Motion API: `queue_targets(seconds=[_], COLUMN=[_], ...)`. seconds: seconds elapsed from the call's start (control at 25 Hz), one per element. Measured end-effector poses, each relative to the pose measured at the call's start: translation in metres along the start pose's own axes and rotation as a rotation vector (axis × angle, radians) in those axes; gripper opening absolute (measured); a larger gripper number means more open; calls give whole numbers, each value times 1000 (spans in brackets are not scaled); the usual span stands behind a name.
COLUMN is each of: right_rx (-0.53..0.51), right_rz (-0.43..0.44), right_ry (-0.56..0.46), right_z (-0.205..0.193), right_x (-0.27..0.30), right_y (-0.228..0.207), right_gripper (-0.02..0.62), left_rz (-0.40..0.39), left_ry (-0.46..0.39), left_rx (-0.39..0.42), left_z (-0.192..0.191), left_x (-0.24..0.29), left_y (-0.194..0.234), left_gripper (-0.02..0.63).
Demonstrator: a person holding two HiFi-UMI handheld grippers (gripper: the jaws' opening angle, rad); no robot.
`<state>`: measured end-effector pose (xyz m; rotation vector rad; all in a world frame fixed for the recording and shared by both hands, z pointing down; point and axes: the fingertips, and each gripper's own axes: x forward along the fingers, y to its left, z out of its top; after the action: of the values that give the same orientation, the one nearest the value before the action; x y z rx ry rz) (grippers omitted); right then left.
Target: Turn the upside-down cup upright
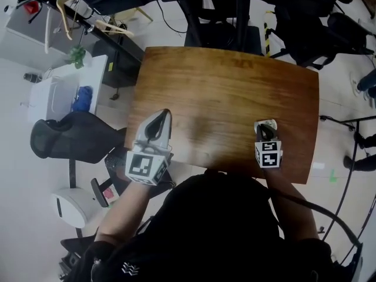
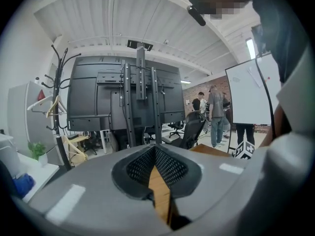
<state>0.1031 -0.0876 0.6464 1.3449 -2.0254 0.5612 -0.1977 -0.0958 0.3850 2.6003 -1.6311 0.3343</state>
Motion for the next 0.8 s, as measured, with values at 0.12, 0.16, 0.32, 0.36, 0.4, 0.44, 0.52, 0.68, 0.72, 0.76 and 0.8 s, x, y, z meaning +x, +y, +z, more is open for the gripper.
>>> queue_targets(seconds=[0.12,0.16,0.32,0.36,0.4,0.44,0.52,0.68,0.72,0.76,0.8], right_rx=[13,21,76,94,114,136,186,326,364,402,437], right_rz=[16,25,68,72,68,59,37,117,156,189,213], right_ry=[-11,-17,-69,-86,-101,-110,-110,-63,-49,-39,-33], right_z=[2,3,8,10,12,12,8,-9,-13,-16,-19], right_x=[1,1,-6,-8,-11,-13,-13,-4,-1,1,3], right_y=[1,1,-7,-13,-21,-31,-55,-78,-77,-76,-74], right_gripper=[28,28,67,79,86,93,112,139,141,140,138], left_rz=[15,17,19,22,25,26,24,5,2,-1,-3], left_ry=[2,1,3,5,7,10,15,15,16,17,18], left_rx=[1,4,7,4,2,0,3,11,13,15,15], left_z=[0,1,3,3,2,1,-1,4,5,5,6], left_x=[-4,-4,-4,-3,-3,-2,1,9,11,13,15], left_y=[3,3,1,1,1,1,-2,-13,-15,-17,-19], left_gripper=[0,0,0,0,0,0,0,0,0,0,0])
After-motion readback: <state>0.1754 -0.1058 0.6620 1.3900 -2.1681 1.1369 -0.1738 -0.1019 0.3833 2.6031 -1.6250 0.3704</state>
